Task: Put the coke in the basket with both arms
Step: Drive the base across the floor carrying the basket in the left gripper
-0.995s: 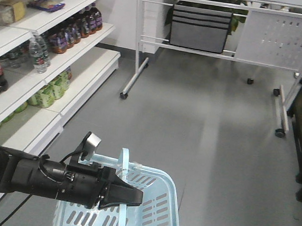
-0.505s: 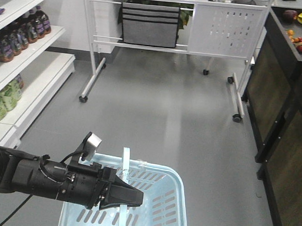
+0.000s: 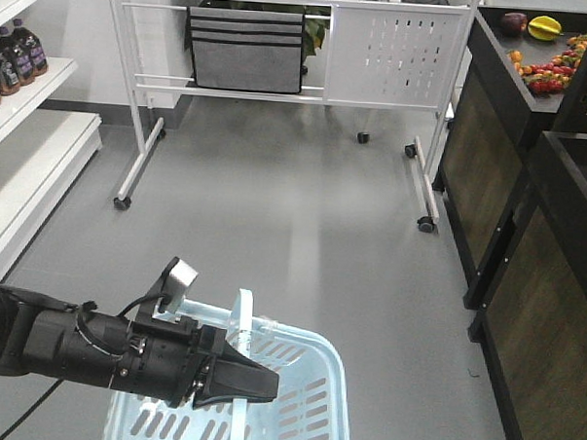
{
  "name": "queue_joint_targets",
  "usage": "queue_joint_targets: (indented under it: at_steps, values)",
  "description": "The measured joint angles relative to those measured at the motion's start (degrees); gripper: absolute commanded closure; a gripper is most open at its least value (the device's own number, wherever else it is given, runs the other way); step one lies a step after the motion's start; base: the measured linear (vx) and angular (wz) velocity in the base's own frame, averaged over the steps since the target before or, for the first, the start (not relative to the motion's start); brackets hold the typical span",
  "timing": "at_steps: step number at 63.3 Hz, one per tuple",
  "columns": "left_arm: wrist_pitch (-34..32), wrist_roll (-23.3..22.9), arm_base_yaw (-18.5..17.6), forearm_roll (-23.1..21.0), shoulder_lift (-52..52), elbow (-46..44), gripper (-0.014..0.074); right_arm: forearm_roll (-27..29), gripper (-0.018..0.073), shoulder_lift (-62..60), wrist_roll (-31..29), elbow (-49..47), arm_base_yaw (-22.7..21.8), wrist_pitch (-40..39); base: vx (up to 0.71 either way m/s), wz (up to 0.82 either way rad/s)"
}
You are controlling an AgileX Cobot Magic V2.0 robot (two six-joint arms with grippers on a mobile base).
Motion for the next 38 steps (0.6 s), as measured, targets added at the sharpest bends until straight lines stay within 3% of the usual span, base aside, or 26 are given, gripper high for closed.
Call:
queue_joint_targets:
  at_steps: [38]
  values:
    - [0.00,0.00,0.00,0.00,0.00,0.00,0.0602,0.00,0.0567,0.00,0.00,0.00,0.00,0.00,0.14,0.02]
